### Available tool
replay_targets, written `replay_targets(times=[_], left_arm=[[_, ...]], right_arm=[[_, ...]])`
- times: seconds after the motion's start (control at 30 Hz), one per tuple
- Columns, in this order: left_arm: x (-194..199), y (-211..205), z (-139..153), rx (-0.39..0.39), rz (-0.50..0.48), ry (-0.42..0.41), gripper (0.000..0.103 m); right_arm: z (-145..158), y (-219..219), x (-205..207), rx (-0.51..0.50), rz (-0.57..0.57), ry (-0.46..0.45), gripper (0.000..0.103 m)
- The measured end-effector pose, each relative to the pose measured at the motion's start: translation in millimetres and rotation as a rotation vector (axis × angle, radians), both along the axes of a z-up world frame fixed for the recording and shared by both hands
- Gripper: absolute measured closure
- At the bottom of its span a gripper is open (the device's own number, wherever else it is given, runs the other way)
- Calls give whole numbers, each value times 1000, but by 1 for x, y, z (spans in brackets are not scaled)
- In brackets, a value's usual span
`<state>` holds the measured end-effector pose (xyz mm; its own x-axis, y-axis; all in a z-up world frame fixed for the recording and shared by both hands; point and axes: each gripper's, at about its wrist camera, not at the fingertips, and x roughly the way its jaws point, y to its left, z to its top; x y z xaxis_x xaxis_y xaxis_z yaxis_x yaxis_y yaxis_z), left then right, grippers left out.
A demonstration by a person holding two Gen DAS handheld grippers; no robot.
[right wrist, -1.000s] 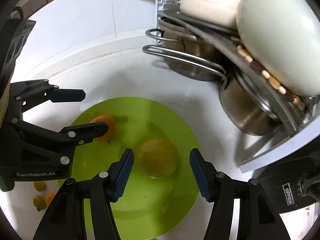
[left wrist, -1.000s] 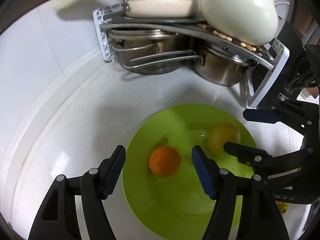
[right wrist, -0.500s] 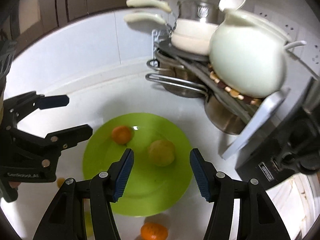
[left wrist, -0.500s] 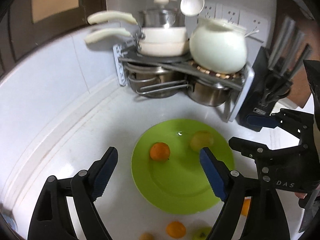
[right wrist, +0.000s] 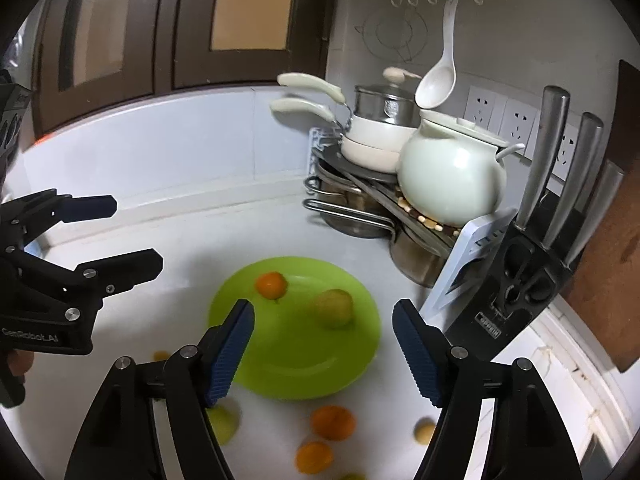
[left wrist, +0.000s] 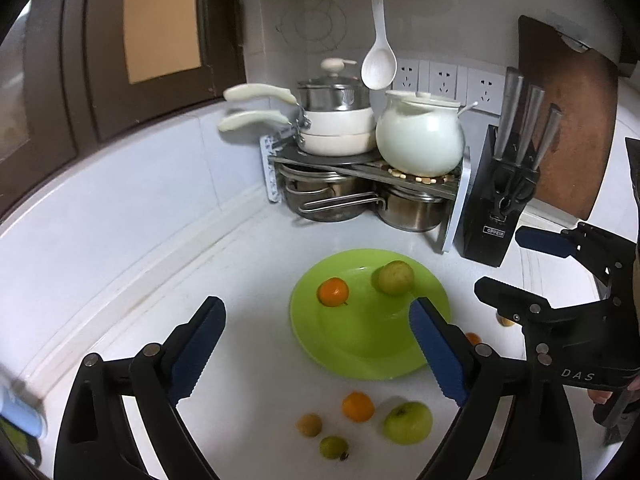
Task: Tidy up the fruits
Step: 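Withdraw both tools from the plate toward the remaining fruits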
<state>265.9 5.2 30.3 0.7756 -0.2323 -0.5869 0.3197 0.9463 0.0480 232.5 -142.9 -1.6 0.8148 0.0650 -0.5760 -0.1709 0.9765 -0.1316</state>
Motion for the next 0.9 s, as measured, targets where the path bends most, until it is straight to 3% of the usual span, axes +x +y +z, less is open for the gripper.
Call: replay_targets(times=[0.43,0.9], left_arm=[[-54,33,-13,34,-1,-54,7],[-72,43,-51,73,-126,-50,8]], right_arm=[[-8,28,-41,28,20,3,31],[-39,49,-61,13,31,65,31]])
